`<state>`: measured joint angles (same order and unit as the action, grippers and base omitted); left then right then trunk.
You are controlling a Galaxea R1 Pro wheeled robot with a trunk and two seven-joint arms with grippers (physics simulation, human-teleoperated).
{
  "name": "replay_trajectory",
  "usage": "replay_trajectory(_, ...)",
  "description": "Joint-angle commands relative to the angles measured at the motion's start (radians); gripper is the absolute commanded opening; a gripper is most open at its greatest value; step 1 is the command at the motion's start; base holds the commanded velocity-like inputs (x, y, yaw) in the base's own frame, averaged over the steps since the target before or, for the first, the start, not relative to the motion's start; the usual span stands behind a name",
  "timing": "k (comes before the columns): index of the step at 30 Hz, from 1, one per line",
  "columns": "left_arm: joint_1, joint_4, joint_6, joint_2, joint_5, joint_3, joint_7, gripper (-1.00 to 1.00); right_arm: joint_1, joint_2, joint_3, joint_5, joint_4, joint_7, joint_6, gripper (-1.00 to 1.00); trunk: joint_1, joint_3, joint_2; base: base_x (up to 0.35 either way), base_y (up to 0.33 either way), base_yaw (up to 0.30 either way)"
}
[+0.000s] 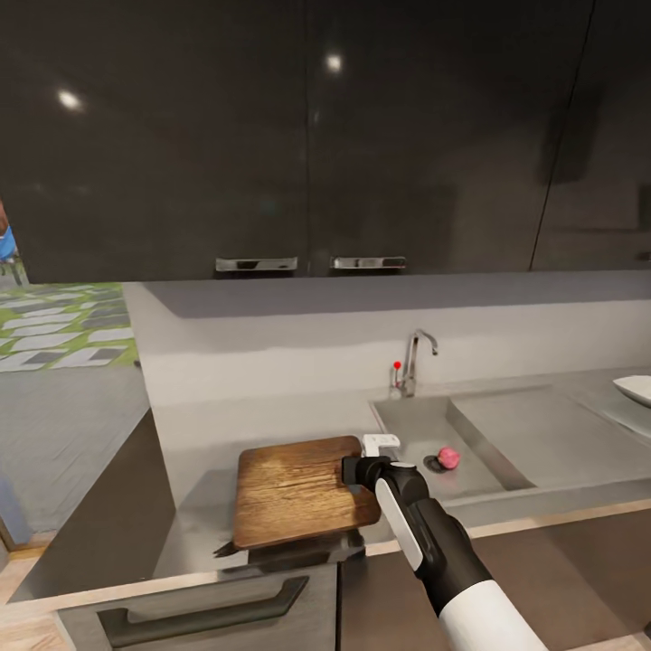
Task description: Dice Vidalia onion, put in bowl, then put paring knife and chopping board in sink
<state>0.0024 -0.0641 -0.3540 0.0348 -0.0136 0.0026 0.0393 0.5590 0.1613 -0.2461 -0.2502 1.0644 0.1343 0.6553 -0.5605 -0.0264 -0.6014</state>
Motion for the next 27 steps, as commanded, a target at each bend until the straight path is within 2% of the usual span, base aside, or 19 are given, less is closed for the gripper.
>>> replay_trajectory(1,-0.001,-0.002,-0.006,0.000,-0.002,0.000,0.003,1.00,0.001,0.000,-0.002,-0.013,0.001,0.008,0.003,-1.00,-0.001,-0.002,-0.002,0.071,0.000,0.000)
replay_trajectory(9,-0.001,0.004,-0.006,-0.001,-0.003,0.002,0.002,1.00,0.001,-0.001,-0.002,-0.013,0.002,0.008,0.003,-1.00,-0.001,-0.002,-0.002,0.015,0.000,0.007)
replay_trajectory(18,-0.001,0.005,-0.006,-0.001,-0.003,0.002,0.003,1.00,0.001,-0.003,-0.002,-0.013,0.002,0.007,0.003,-1.00,-0.001,-0.003,-0.002,0.000,0.000,0.148)
replay_trajectory(27,-0.001,0.003,-0.005,-0.001,-0.003,0.003,0.002,1.00,0.001,-0.004,-0.002,-0.012,0.002,0.007,0.003,-1.00,0.034,0.025,0.061,0.000,0.000,0.019)
